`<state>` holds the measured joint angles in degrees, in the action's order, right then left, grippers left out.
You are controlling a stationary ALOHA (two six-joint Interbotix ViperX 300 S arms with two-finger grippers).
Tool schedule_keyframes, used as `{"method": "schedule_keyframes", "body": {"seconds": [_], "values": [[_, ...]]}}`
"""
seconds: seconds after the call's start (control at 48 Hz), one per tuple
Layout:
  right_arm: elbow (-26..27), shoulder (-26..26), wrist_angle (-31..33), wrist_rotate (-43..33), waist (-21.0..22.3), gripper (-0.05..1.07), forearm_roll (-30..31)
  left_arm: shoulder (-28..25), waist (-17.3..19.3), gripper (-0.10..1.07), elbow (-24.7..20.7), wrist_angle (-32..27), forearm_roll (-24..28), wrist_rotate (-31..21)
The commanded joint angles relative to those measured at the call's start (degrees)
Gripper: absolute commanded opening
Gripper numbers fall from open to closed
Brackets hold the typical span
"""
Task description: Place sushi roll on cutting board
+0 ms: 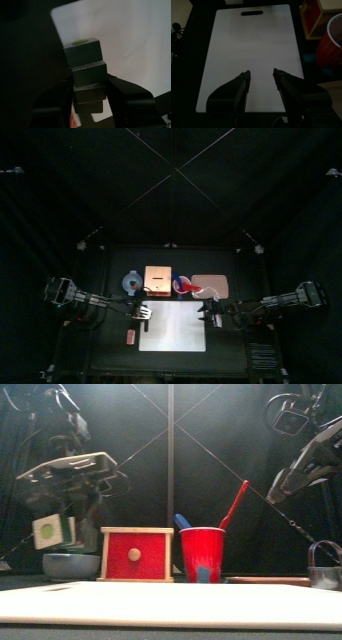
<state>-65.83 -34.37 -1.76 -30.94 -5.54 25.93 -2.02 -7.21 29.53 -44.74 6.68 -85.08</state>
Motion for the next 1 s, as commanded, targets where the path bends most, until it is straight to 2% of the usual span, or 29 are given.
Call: {"method": "schedule_keyframes", "body": {"seconds": [0.0, 0.188, 0.5, 0.75, 0.979], "values": [[0.5, -0.3, -0.4, 0.0, -0.2, 0.79, 0.2, -3.4, 0.1, 0.67, -6.4, 0.9, -0.9, 0.1], [0.5, -0.4, -0.4, 0.0, -0.6, 0.79, 0.4, -12.1, 0.1, 0.67, -15.6, 1.1, -4.0, 0.3], [0.4, -0.7, -0.4, 0.1, -1.5, 0.79, 1.4, -20.4, -0.6, 0.67, -27.2, 0.7, -5.4, 0.0], [0.6, -0.7, -0.4, 0.1, -2.5, 0.79, 2.5, -21.9, -0.6, 0.74, -27.6, -0.7, -10.3, 0.3], [0.9, -0.7, -1.0, 0.1, -2.4, 0.79, 3.4, -21.7, -0.8, 1.0, -27.5, -1.3, -10.8, -0.1]]}}
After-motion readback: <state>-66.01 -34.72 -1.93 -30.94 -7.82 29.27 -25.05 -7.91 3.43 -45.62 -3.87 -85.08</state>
